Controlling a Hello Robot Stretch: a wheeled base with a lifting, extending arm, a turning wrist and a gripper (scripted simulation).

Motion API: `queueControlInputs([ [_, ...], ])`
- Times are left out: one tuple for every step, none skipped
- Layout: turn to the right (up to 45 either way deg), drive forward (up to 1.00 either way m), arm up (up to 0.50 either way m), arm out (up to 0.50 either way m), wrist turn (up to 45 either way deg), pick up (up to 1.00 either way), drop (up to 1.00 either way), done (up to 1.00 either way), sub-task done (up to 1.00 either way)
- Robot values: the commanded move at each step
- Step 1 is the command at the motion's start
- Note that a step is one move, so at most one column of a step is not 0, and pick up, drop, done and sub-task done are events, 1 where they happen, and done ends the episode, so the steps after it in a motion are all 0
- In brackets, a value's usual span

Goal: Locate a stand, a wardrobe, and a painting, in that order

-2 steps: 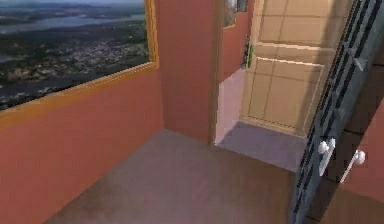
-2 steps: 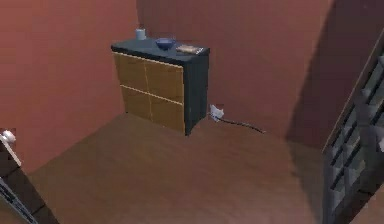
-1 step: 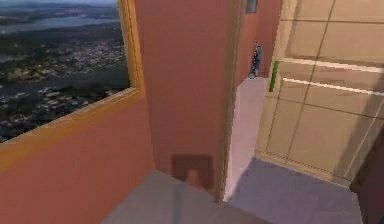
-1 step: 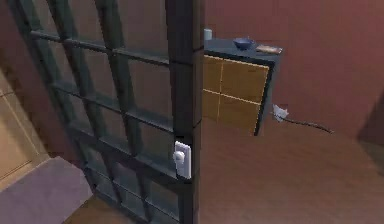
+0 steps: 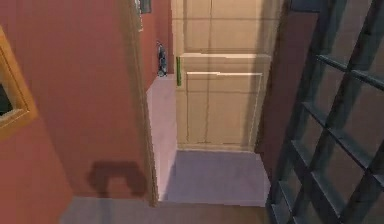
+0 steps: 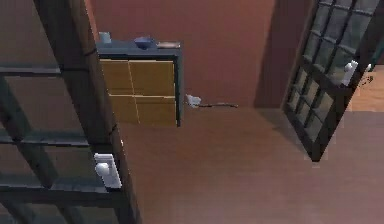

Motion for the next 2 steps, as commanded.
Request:
queueControlInputs([
  [3.0, 0.00, 0.00, 0.00, 0.0, 0.00, 0.00, 0.00, 0.00],
  [0.0, 0.15, 0.00, 0.00, 0.0, 0.00, 0.00, 0.00, 0.00],
])
